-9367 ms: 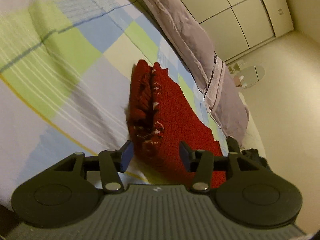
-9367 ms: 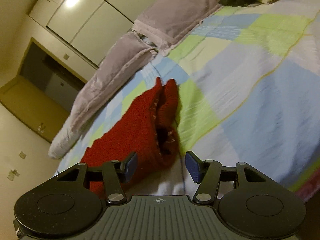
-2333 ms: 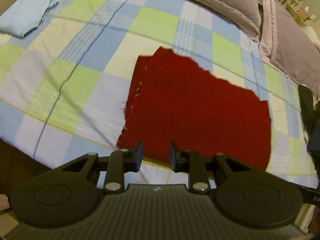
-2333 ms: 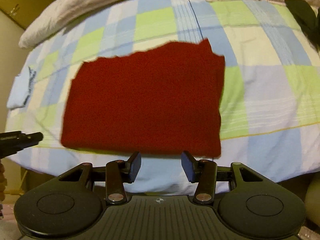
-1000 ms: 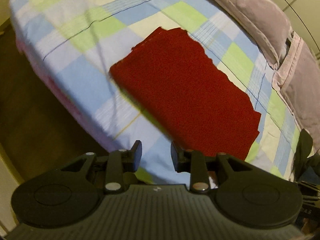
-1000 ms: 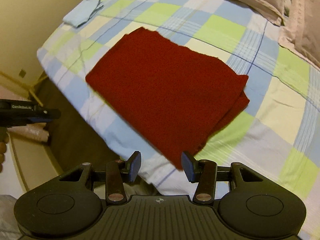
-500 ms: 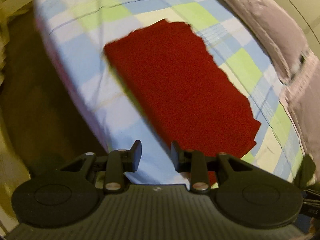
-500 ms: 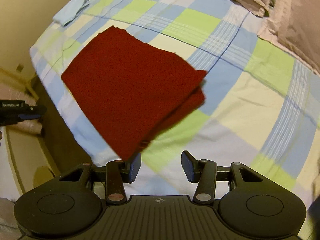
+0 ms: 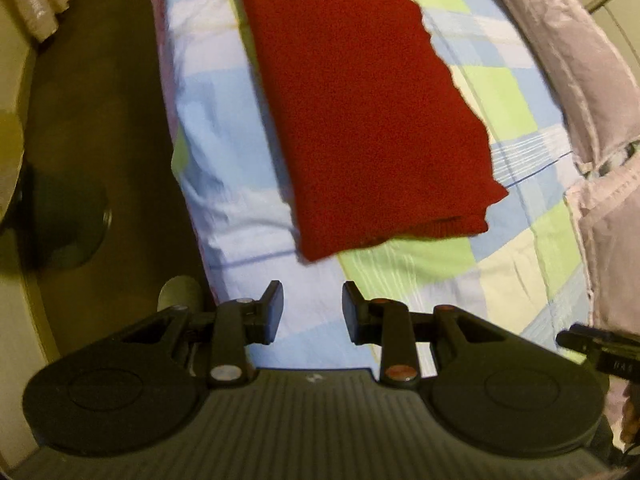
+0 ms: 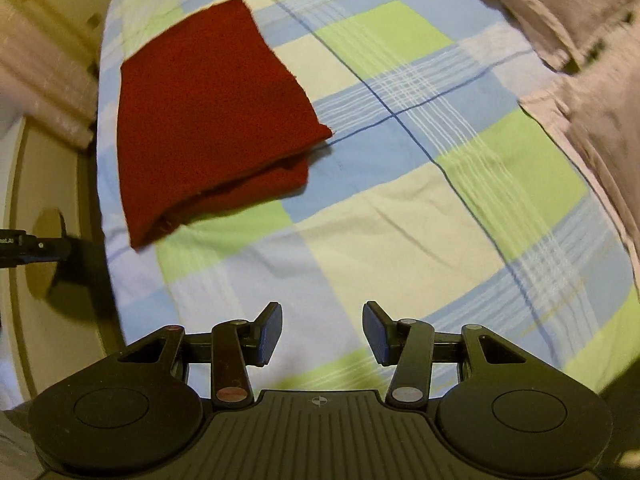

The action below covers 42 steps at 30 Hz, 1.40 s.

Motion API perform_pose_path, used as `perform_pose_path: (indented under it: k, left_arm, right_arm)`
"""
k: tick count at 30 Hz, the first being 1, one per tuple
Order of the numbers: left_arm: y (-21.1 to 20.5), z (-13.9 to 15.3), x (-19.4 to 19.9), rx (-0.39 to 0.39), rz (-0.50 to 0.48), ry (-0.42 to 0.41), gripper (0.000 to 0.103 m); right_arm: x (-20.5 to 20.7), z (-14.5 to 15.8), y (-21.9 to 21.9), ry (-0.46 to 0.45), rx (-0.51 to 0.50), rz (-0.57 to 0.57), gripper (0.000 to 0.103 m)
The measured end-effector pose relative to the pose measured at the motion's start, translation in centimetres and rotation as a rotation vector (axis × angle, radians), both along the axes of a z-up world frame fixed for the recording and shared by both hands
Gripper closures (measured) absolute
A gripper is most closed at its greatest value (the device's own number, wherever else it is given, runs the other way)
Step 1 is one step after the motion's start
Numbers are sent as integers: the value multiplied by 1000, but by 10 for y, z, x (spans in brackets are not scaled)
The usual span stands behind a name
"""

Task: Fold clothes

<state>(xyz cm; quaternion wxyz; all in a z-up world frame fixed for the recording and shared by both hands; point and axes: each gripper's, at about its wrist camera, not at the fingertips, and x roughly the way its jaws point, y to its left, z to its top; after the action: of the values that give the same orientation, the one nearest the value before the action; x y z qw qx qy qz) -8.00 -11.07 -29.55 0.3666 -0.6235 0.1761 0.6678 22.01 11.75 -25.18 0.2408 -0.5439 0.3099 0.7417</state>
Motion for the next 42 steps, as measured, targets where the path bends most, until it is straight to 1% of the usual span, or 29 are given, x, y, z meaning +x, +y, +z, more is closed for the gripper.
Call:
perform_pose_path:
  k: [3, 5, 9, 12, 15, 20, 25, 30, 33, 34, 37, 38, 41, 42]
  left_arm:
    - [8, -4, 14, -52, 37, 22, 76]
    - [14, -4, 19, -64, 56, 31, 76]
    - [22, -4, 27, -83, 42, 90, 71]
    - [25, -7, 31, -99, 44, 106, 70]
    - [25, -9, 30, -116, 46, 118, 70]
    - [27, -2, 26, -94, 63, 130, 70]
    - [29, 4, 22, -71, 80, 142, 68]
    - [25, 1, 16, -8, 93, 124, 65]
    - [16, -16, 7, 88, 95, 86, 65]
    - [13, -22, 3, 118, 98, 72, 65]
    - [8, -48, -10, 169, 131, 27, 65]
    - [5, -56, -15, 192, 153, 14, 65]
    - [2, -78, -32, 249, 209, -23, 65]
    - [2, -85, -37, 265, 225, -36, 65]
  right_arm:
    - [-14, -10, 16, 2, -2, 86, 55]
    - [-26, -14, 24, 13, -3, 138, 55]
    - [-49, -19, 34, 40, 5, 215, 55]
    - [-60, -22, 40, 59, 12, 255, 55]
    - [-68, -25, 43, 59, 26, 290, 55]
    - [-77, -20, 47, 79, 53, 309, 55]
    - [-84, -10, 46, 106, 71, 319, 55]
    - [-84, -9, 50, 136, 48, 320, 55]
    - [-77, -20, 63, 182, -7, 297, 54]
    - [-75, -27, 70, 202, -36, 288, 54]
    - [-69, -54, 93, 254, -123, 232, 54]
    - [-67, -64, 102, 271, -152, 205, 53]
    - [-67, -89, 128, 324, -215, 140, 44]
    - [-68, -97, 137, 345, -234, 121, 44]
